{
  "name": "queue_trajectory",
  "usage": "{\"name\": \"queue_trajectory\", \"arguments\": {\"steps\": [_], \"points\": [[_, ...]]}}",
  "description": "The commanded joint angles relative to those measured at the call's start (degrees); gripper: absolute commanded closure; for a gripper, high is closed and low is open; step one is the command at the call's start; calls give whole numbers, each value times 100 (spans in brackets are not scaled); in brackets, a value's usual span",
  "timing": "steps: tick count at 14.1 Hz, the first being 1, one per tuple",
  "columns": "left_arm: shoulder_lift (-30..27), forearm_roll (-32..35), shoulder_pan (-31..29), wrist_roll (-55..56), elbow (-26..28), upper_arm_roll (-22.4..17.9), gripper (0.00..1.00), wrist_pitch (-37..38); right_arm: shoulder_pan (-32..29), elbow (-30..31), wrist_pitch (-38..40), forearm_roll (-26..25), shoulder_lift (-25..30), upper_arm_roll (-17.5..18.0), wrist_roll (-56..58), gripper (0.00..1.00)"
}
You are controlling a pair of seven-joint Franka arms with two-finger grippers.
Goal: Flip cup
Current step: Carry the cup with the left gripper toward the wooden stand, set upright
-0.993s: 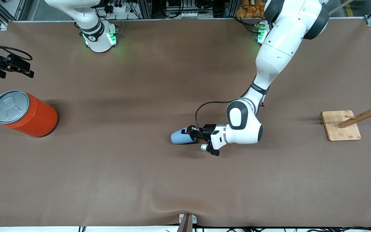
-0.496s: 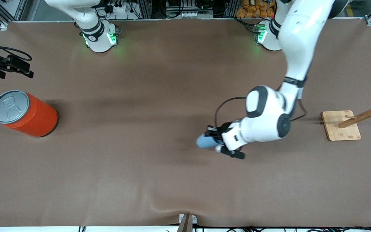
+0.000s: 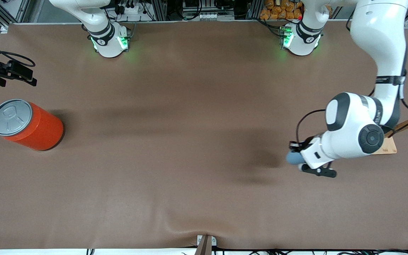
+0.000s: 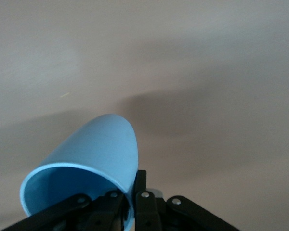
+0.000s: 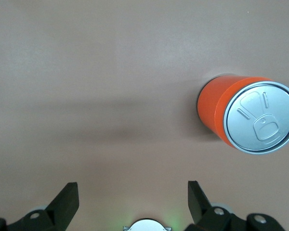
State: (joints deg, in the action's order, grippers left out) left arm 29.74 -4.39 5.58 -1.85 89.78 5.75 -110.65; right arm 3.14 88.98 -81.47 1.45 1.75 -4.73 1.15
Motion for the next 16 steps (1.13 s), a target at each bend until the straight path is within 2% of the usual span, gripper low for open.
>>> {"name": "queue_trajectory", "arguments": {"steps": [1, 3, 7, 8, 9, 10, 13, 16], "points": [[-530, 368, -433, 45, 1091, 92, 100, -577, 47, -145, 26, 30, -96, -10, -79, 0], [-584, 377, -479, 35, 1611, 84, 100, -1132, 38, -153, 52, 30, -87, -10, -62, 0], [-382, 395, -523, 27, 1666, 75, 100, -1222, 38, -144, 53, -4, -158, -19, -70, 0], [-373, 395, -497, 1, 1639, 75, 84, -1213, -14, -145, 17, -5, -184, -19, -79, 0], [-373, 395, -488, 9, 1604, 75, 28, -1213, -50, -145, -61, 47, -184, -19, -79, 0], [-382, 395, -497, 0, 1569, 75, 0, -1187, -41, -136, -193, 39, -184, -28, -79, 0], [-556, 395, -514, 9, 1333, 66, 0, -943, -50, -136, -299, 83, -245, -28, -88, 0], [-881, 404, -523, -122, 473, 58, 0, 233, -32, -136, -326, 92, -412, -28, -88, 0]]}}
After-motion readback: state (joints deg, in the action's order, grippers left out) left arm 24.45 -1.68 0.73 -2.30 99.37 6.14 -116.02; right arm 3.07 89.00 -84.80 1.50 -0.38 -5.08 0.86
